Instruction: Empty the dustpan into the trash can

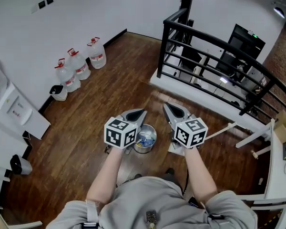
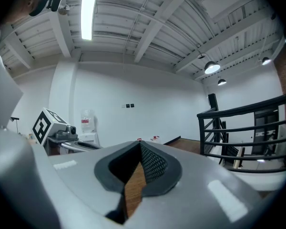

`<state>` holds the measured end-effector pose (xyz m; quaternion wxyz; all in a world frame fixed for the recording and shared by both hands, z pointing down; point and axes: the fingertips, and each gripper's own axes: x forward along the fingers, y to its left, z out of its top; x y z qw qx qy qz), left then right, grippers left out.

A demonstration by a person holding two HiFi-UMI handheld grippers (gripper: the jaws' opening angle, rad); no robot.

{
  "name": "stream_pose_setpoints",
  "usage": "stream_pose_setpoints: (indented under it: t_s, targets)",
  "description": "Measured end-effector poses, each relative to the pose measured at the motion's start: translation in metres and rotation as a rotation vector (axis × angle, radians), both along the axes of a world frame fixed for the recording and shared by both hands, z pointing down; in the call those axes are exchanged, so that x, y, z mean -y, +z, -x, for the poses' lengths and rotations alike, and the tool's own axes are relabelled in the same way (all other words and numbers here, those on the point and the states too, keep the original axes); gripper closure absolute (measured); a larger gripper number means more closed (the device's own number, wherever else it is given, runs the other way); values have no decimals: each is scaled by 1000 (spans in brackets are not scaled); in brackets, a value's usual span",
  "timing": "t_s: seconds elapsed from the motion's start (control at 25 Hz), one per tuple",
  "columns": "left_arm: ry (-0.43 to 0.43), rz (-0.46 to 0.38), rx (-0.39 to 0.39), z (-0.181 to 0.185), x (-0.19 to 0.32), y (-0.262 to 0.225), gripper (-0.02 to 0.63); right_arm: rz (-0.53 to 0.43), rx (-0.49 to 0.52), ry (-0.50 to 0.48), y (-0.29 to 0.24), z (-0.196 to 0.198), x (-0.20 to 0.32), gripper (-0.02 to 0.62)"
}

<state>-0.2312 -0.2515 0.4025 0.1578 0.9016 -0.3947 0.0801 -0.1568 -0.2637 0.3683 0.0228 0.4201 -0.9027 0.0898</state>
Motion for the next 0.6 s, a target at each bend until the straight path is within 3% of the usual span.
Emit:
stream_pose_setpoints:
  t_s: [0.6]
  targets:
    - [21,3,-1,-15,-11,0,601,-20,13,-8,-11,-7,-14,595]
